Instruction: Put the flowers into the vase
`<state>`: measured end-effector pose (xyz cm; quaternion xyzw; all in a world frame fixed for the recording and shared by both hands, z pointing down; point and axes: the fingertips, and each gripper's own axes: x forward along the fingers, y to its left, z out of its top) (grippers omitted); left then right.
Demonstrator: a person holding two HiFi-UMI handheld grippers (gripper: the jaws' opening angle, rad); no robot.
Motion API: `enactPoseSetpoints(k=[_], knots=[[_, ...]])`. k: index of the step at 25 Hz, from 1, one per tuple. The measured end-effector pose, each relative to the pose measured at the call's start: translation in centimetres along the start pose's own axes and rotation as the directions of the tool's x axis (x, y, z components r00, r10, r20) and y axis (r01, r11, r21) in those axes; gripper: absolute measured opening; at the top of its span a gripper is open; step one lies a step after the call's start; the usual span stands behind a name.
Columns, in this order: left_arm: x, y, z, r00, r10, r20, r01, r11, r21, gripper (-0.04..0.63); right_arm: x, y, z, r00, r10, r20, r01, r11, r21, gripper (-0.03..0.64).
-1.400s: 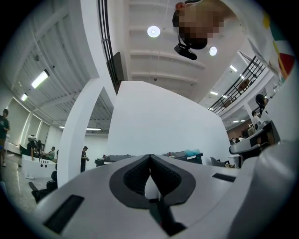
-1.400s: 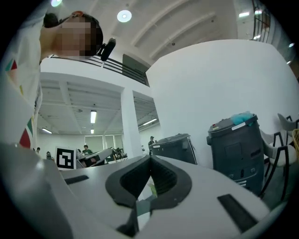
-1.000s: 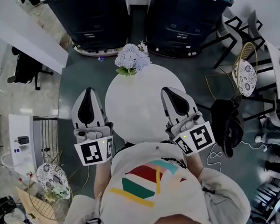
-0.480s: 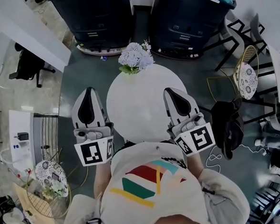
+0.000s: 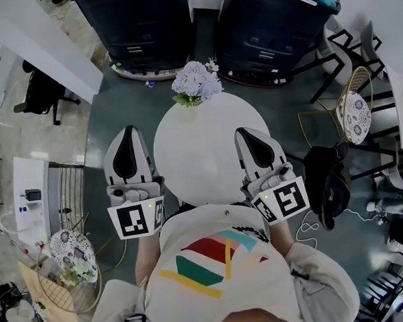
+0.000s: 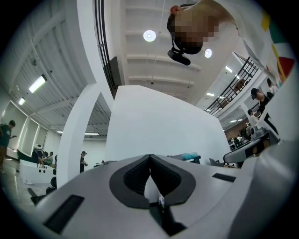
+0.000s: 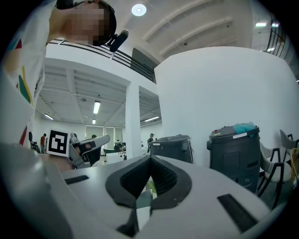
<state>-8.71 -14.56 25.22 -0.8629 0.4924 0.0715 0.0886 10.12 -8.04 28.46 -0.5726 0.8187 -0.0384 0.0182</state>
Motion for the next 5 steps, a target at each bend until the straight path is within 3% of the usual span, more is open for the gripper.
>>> enactPoseSetpoints(k=[5], knots=[[-0.26, -0.23, 0.18, 1.0, -0.004, -0.002, 0.004, 1.0, 0.001, 0.006, -0.16, 0.07, 0.03, 1.0, 0.004, -0.004, -0.004, 1.0, -0.005, 0.012]])
